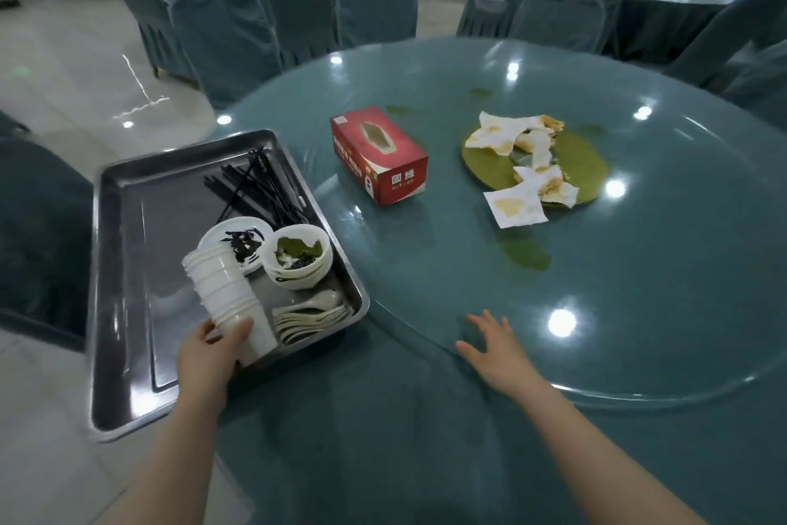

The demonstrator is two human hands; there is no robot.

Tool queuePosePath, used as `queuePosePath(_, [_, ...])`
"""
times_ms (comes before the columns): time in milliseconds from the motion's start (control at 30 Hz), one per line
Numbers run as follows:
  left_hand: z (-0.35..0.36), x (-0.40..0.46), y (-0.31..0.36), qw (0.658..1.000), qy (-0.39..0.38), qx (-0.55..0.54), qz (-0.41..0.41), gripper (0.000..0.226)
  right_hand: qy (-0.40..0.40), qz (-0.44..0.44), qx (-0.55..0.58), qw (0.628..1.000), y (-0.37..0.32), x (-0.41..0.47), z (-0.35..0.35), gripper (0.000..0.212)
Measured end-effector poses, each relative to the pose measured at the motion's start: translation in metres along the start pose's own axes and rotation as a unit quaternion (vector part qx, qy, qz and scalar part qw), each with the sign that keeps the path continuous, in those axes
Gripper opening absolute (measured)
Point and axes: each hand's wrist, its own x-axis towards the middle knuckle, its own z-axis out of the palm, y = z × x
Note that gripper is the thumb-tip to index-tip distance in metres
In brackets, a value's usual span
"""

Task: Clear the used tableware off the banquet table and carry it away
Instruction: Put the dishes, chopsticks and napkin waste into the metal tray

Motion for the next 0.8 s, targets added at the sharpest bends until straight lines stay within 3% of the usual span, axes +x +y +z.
queuePosePath(167, [-0.001, 0.017, 0.002, 0.993, 0.018, 0.118, -0.020, 0.047, -0.060, -0.026, -0.149, 0.987, 0.025, -0.005, 0.001, 0.072])
queuePosePath(267, [0.003, 0.021, 0.005, 0.985, -0.008, 0.167, -0.033, 0.048, -0.063, -0.035, -0.160, 0.984, 0.030, -0.005, -0.001, 0.067])
queuePosePath(400, [0.014, 0.018, 0.008, 0.974, 0.017, 0.225, -0.035, 0.059, -0.067, -0.042, -0.168, 0.983, 0.039, -0.009, -0.003, 0.063])
queuePosePath(500, [0.024, 0.007, 0.010, 0.966, 0.048, 0.253, 0.000, 0.068, -0.065, -0.042, -0.161, 0.984, 0.049, -0.009, -0.007, 0.061])
queuePosePath(600, [0.036, -0.009, 0.016, 0.968, 0.051, 0.234, 0.071, 0.063, -0.062, -0.039, -0.149, 0.986, 0.062, -0.013, -0.014, 0.059])
queuePosePath(800, [0.089, -0.049, 0.037, 0.957, -0.039, 0.234, 0.164, 0.063, -0.042, -0.009, -0.125, 0.991, 0.095, -0.026, -0.027, 0.057])
